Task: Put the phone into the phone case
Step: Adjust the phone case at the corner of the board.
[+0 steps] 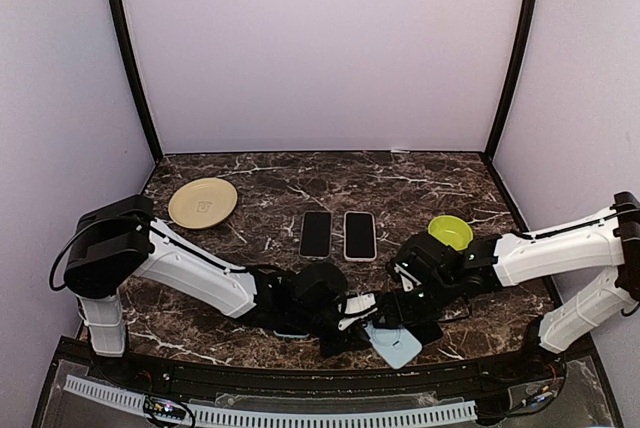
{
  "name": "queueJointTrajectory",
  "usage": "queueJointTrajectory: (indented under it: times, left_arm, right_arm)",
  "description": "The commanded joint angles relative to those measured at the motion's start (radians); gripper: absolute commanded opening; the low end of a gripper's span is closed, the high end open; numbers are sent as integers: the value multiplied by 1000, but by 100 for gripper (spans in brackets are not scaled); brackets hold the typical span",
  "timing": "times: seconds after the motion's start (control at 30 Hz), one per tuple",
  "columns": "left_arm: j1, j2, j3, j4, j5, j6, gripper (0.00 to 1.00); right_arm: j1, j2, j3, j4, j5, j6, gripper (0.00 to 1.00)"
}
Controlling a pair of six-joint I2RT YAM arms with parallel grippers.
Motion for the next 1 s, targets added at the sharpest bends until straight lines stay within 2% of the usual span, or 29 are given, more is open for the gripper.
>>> queueJointTrajectory:
  times: [0.0,0.33,0.4,0.43,0.53,0.63,0.77,0.83,0.9,0.93,0.97]
  left_arm:
    - [-1,19,4,-61,-76,55,15]
    - [32,-14,-66,-43,-224,12,11]
    - [39,-54,-111,-9,-217,-11,12]
    - [40,-72,-131,27,-212,-15,13]
    - [44,-169,-206,82,-209,-34,20]
    - [65,-249,-234,79,-220,-60,28]
    - [121,-318,-234,9,-238,-127,39]
    - [145,-356,-235,-20,-244,-152,47]
    - [159,-396,-238,-43,-273,-169,56]
    - [168,-407,-239,-60,-278,-184,59]
    - [175,-433,-240,-67,-308,-194,64]
  right_arm:
    - [3,-18,-20,77,-66,18,68]
    - [19,-60,-49,315,-187,113,60]
    - [22,-58,-41,301,-163,119,60]
    - [22,-55,-31,243,-122,114,62]
    - [27,-18,37,8,69,78,66]
    - [69,47,141,-129,198,48,71]
    - [134,157,247,-242,271,36,79]
    - [162,205,291,-288,292,37,83]
    - [184,252,329,-319,307,36,90]
    - [190,271,346,-329,309,30,97]
    - [195,292,363,-332,309,22,98]
